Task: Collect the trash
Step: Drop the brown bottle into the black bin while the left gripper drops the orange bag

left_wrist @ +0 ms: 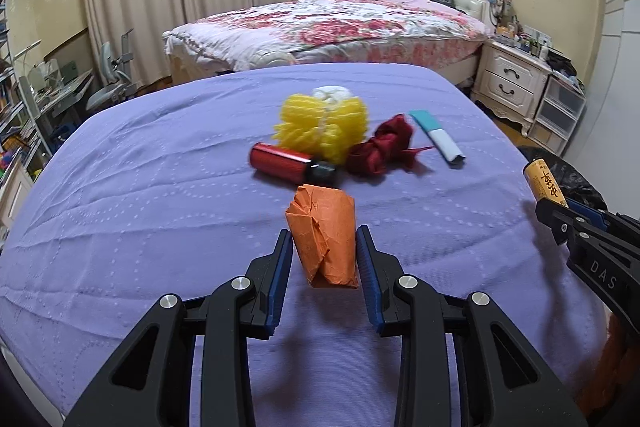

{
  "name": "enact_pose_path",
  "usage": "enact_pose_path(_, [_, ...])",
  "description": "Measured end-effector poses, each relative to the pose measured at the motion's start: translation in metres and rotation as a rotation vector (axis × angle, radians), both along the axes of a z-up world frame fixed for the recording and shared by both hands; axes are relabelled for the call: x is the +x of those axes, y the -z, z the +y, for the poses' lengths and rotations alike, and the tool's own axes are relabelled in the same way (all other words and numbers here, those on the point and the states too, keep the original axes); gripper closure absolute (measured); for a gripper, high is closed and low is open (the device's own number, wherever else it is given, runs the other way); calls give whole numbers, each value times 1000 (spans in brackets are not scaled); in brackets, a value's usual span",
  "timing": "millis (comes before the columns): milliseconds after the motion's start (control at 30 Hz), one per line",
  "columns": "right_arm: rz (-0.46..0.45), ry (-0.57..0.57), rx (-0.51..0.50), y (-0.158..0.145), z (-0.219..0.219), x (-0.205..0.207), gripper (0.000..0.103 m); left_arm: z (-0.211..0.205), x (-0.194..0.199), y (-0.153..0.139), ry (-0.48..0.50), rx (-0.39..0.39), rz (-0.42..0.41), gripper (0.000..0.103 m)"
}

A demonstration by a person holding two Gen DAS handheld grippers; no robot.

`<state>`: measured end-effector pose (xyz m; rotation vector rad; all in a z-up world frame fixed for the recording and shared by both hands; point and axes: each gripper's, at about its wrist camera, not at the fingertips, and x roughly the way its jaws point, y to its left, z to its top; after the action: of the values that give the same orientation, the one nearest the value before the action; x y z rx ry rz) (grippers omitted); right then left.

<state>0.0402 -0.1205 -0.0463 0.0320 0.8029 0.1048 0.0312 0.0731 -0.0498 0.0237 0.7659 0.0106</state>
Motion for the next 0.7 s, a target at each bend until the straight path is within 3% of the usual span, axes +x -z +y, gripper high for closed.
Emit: enact_pose_path(700, [-49,231,-12,-12,-111,3,80,-121,32,-15,206,8,-40,70])
